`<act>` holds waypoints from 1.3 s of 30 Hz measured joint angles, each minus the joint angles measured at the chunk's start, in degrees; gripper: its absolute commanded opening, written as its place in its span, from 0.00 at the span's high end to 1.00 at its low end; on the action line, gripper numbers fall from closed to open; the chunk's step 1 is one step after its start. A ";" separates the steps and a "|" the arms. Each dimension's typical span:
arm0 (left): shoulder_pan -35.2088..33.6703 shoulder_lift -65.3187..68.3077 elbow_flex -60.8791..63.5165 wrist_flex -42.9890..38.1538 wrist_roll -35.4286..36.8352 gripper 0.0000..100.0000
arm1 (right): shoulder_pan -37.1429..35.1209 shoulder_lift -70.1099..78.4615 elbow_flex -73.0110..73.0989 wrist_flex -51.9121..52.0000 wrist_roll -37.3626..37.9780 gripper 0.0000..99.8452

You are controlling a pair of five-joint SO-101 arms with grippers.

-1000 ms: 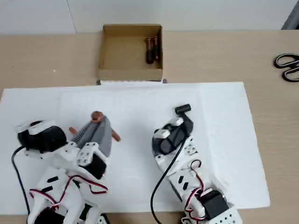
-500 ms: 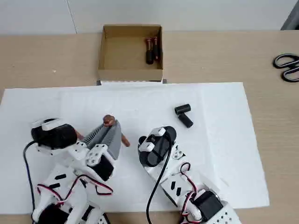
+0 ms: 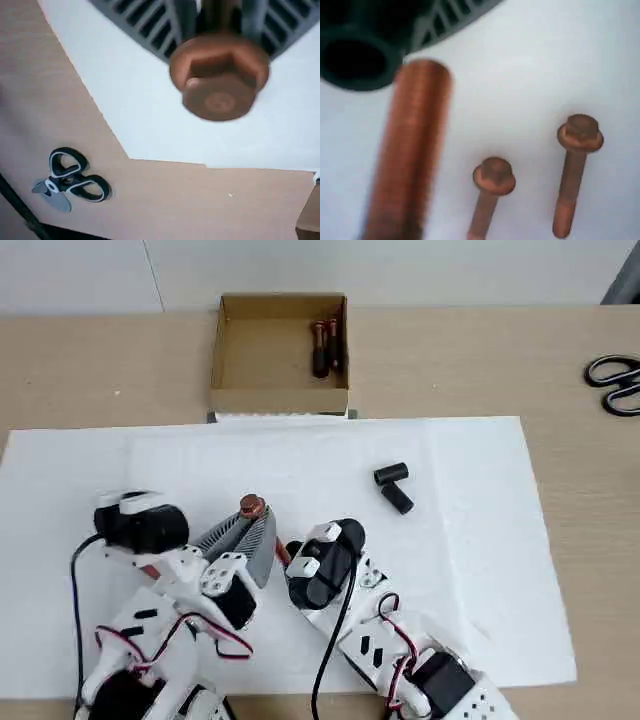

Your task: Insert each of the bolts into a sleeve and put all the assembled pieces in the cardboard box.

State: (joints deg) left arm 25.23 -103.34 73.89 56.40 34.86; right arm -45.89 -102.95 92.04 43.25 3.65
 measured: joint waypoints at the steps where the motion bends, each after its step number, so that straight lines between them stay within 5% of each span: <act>1: 0.00 0.00 0.97 -1.05 0.00 0.99 | 0.00 0.00 -0.09 0.00 0.00 1.00; 14: 0.00 0.00 5.10 -7.74 0.00 0.99 | 0.00 0.00 -1.32 0.88 0.00 1.00; 39: 5.19 0.00 5.01 2.99 -4.22 0.99 | -0.18 0.00 -2.29 0.88 0.18 1.00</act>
State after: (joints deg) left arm 30.42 -103.34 78.90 59.38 30.64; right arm -46.07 -102.95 89.76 44.13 3.82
